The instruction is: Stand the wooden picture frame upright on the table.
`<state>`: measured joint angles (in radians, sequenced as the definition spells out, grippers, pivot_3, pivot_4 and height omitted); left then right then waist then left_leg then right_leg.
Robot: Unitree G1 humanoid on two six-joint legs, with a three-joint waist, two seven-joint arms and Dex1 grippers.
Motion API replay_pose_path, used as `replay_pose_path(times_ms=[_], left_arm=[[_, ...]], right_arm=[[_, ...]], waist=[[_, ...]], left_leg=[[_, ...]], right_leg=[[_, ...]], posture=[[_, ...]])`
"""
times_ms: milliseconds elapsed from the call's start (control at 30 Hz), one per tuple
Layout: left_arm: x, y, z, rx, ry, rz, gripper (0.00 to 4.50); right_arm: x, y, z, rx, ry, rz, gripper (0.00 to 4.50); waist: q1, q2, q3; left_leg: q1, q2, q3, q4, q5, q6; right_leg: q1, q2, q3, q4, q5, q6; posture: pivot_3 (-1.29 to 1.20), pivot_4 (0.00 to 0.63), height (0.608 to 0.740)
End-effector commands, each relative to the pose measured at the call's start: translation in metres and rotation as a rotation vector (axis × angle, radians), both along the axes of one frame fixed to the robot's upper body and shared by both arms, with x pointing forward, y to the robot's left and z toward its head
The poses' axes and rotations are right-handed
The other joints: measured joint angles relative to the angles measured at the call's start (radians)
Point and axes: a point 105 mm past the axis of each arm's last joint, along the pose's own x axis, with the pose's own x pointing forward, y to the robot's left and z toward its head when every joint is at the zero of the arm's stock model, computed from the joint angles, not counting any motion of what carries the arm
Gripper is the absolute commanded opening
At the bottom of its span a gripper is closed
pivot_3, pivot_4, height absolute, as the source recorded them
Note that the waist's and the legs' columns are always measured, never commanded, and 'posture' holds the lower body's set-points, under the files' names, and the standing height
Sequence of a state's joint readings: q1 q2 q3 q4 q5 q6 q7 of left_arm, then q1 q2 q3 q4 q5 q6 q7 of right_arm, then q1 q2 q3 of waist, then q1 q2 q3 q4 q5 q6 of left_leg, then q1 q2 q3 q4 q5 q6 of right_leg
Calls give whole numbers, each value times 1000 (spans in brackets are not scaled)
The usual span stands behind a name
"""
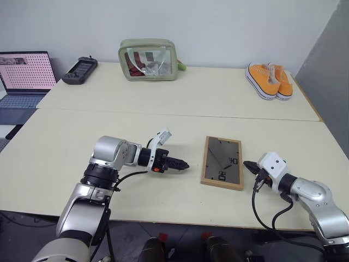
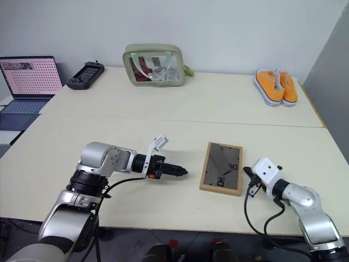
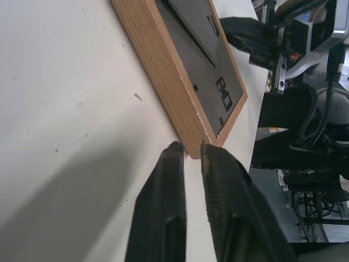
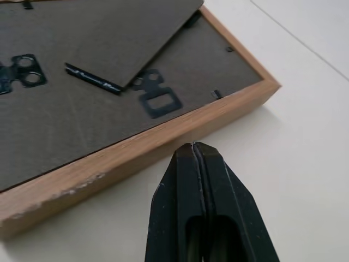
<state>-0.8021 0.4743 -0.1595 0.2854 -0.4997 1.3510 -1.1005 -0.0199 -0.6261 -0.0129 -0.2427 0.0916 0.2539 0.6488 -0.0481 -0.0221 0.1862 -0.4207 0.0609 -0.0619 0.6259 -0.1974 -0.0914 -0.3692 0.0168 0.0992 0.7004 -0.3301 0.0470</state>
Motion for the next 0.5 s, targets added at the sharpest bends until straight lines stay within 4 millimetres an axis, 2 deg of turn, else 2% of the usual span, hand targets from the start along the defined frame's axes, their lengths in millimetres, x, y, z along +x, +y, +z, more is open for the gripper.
replay_pose_path(times_ms=[33, 367, 400, 500], left_arm=[[3, -6, 10, -35, 5, -4, 1498], [5, -13, -3, -30, 100, 29, 3439], [5, -14, -5, -35, 129, 39, 3583], [6, -17, -8, -44, 172, 56, 3583]], right_arm=[[-2, 8, 12, 1, -48, 16, 0], [-2, 5, 7, -13, -45, 4, 0], [-2, 5, 6, -14, -43, 3, 0], [1, 7, 2, -15, -41, 4, 0]], waist=[[0, 0, 0], [0, 0, 0], [0, 0, 0], [0, 0, 0]], left_leg=[[0, 0, 0, 0, 0, 0], [0, 0, 0, 0, 0, 0], [0, 0, 0, 0, 0, 0], [0, 0, 0, 0, 0, 0]], right_leg=[[0, 0, 0, 0, 0, 0], [0, 0, 0, 0, 0, 0], [0, 0, 0, 0, 0, 0], [0, 0, 0, 0, 0, 0]], posture=[[0, 150, 740], [0, 150, 740], [0, 150, 740], [0, 150, 740]])
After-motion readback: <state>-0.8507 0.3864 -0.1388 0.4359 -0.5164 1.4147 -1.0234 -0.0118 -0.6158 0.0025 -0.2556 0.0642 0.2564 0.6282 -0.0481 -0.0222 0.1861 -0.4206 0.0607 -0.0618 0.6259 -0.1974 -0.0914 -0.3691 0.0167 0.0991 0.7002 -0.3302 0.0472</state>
